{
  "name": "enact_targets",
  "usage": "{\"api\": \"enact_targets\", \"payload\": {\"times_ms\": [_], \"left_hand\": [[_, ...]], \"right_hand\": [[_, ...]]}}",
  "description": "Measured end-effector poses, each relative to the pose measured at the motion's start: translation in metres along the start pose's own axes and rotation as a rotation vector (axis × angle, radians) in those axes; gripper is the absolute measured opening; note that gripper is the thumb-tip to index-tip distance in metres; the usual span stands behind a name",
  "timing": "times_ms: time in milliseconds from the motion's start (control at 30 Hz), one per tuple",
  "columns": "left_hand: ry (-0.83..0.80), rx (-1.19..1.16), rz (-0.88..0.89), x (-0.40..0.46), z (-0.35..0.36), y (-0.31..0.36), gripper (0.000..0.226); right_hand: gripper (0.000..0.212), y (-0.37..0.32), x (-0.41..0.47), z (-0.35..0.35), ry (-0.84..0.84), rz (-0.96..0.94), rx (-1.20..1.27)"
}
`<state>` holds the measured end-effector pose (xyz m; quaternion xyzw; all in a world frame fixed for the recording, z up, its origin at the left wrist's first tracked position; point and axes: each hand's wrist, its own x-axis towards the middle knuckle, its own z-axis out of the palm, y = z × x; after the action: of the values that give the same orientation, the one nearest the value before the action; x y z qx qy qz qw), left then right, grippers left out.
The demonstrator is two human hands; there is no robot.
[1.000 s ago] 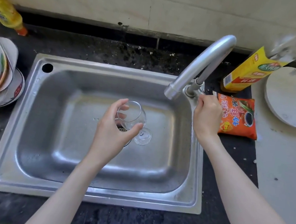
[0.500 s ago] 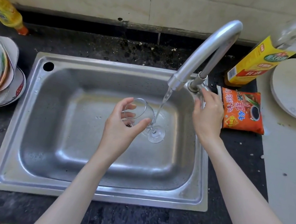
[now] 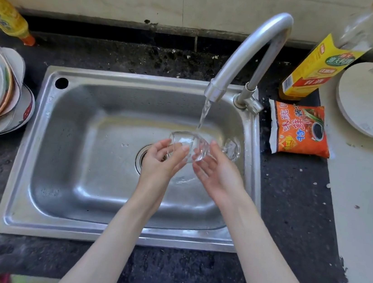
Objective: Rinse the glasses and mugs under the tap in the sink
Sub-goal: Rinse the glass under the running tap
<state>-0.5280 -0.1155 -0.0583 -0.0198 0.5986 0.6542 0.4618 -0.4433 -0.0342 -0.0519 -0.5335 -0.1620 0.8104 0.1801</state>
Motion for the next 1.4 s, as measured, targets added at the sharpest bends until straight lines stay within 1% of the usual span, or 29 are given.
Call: {"api": "enact_targets", "payload": {"times_ms": [100,167,233,333,433,500,567,600,700,767,800,867,933,1000,1033,1067,1100,1167,1267,1333,1400], "left_hand": [[-0.020,0.003,-0.030,-0.001,-0.001,-0.003,0.062],[0.024,0.088,0.002,0.002,0.002,-0.003,0.054],[0.072,0.164,0.055,0.004,0.006,0.000,0.042],[0.075,0.187,0.100,0.005,0.009,0.005,0.019],[0.045,0.128,0.102,0.007,0.007,0.009,0.017],[-0.048,0.082,0.071,0.008,0.009,0.012,0.024],[-0.168,0.086,0.016,0.009,0.013,0.016,0.033],[-0.193,0.081,0.001,0.010,0.015,0.017,0.034],[-0.156,-0.012,-0.005,0.012,0.020,0.018,0.040],[-0.203,-0.029,-0.003,0.012,0.020,0.018,0.047],[-0.237,-0.017,-0.003,0.011,0.020,0.019,0.047],[-0.248,0.009,0.003,0.009,0.019,0.023,0.044],[-0.200,0.070,0.083,0.009,0.015,0.023,0.033],[-0.175,0.251,0.208,0.008,0.011,0.021,0.015],[-0.185,0.366,0.273,0.007,0.009,0.019,0.015],[-0.202,0.471,0.334,0.007,0.007,0.017,0.019],[-0.199,0.528,0.372,0.007,0.006,0.016,0.021],[-0.137,0.480,0.356,0.005,0.011,0.022,0.015],[-0.063,0.245,0.254,0.003,0.020,0.035,0.026],[-0.089,0.204,0.241,0.003,0.024,0.040,0.029],[-0.210,0.293,0.254,-0.001,0.025,0.040,0.031]], "right_hand": [[0.015,-0.004,0.005,0.004,-0.001,-0.071,0.001],[0.013,-0.007,0.006,0.009,-0.003,-0.122,0.010],[0.010,-0.011,0.005,0.013,0.010,-0.217,0.002],[0.009,-0.018,0.003,0.018,-0.014,-0.336,-0.054],[0.011,-0.019,0.004,0.015,-0.066,-0.387,-0.109],[0.012,-0.018,0.005,0.012,-0.090,-0.392,-0.130],[0.012,-0.014,0.005,0.010,-0.136,-0.389,-0.149],[0.010,-0.012,0.005,0.010,-0.164,-0.381,-0.150],[0.005,-0.007,0.006,0.010,-0.195,-0.368,-0.143],[0.005,-0.010,0.007,0.010,-0.161,-0.397,-0.136],[0.007,-0.012,0.008,0.011,-0.155,-0.403,-0.117],[0.009,-0.018,0.008,0.012,-0.164,-0.366,-0.065],[0.009,-0.022,0.009,0.013,-0.149,-0.293,-0.027],[0.011,-0.025,0.011,0.012,-0.094,-0.230,0.017],[0.015,-0.026,0.012,0.010,-0.069,-0.217,0.025],[0.019,-0.026,0.012,0.009,-0.054,-0.218,0.011],[0.023,-0.026,0.011,0.007,-0.052,-0.228,-0.017],[0.027,-0.024,0.008,0.006,-0.101,-0.238,-0.041],[0.021,-0.017,0.003,0.012,-0.236,-0.229,0.054],[0.023,-0.014,0.003,0.016,-0.285,-0.247,0.104],[0.030,-0.016,0.004,0.017,-0.267,-0.254,0.092]]}}
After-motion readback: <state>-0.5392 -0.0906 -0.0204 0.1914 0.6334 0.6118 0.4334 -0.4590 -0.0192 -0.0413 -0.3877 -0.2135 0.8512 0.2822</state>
